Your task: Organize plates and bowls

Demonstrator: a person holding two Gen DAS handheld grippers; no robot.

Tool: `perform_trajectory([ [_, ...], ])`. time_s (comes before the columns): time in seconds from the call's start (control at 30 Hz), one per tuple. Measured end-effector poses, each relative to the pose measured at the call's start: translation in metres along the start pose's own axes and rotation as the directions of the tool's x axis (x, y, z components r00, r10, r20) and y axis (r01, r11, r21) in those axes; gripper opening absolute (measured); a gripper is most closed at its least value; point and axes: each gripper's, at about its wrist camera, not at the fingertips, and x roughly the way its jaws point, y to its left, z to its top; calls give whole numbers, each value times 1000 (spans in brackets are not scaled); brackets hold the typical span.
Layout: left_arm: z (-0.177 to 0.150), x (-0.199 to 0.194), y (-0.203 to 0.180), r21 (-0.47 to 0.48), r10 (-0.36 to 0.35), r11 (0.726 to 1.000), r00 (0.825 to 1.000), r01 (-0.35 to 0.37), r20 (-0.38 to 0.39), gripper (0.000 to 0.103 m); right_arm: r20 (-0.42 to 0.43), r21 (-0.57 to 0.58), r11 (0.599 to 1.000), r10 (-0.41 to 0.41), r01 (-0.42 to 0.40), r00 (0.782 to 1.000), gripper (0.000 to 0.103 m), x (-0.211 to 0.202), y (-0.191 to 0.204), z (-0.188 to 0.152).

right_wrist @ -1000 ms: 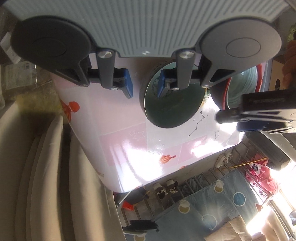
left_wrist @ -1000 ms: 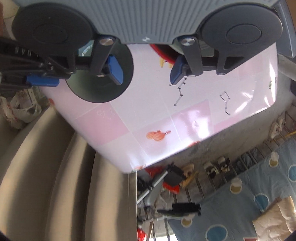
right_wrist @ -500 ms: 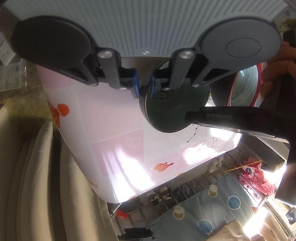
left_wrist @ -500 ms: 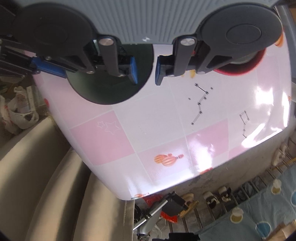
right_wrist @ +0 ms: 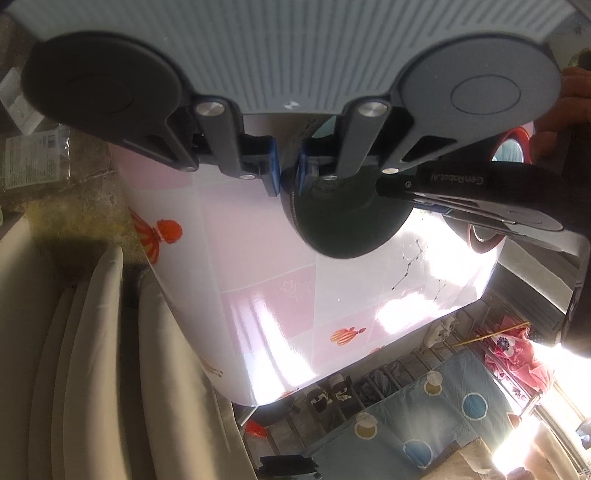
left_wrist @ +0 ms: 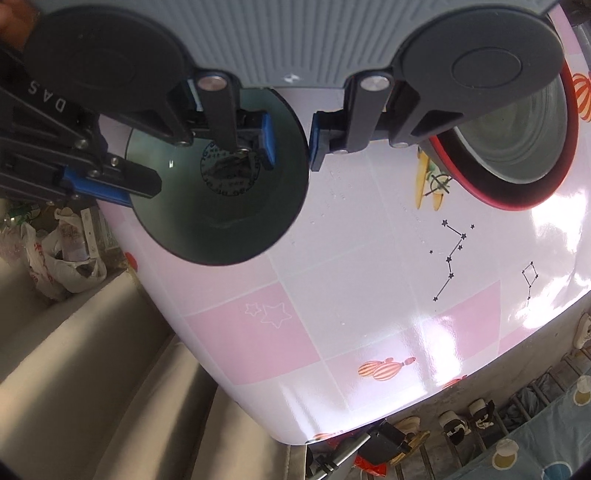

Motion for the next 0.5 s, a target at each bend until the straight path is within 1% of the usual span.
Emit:
perform_trajectory([
  [0.2, -5, 11, -2, -8, 21, 1000, 999, -21, -25, 14, -52, 38, 999, 11, -9, 999, 19, 13, -2, -7],
  [0.27, -8, 11, -1, -12, 19, 1000, 1000, -19, -15, 14, -60, 56, 998, 19, -16, 998, 21, 20, -5, -8],
  [0.4, -12, 9, 4, -40, 8, 999, 1000, -8, -6, 13, -51, 62, 998, 14, -10, 999, 20, 24, -4, -11],
  [0.5, -13, 4, 7, -56, 4, 998, 1000, -4, 3, 11, -48, 50, 999, -10, 13, 999, 17, 23, 0, -11],
])
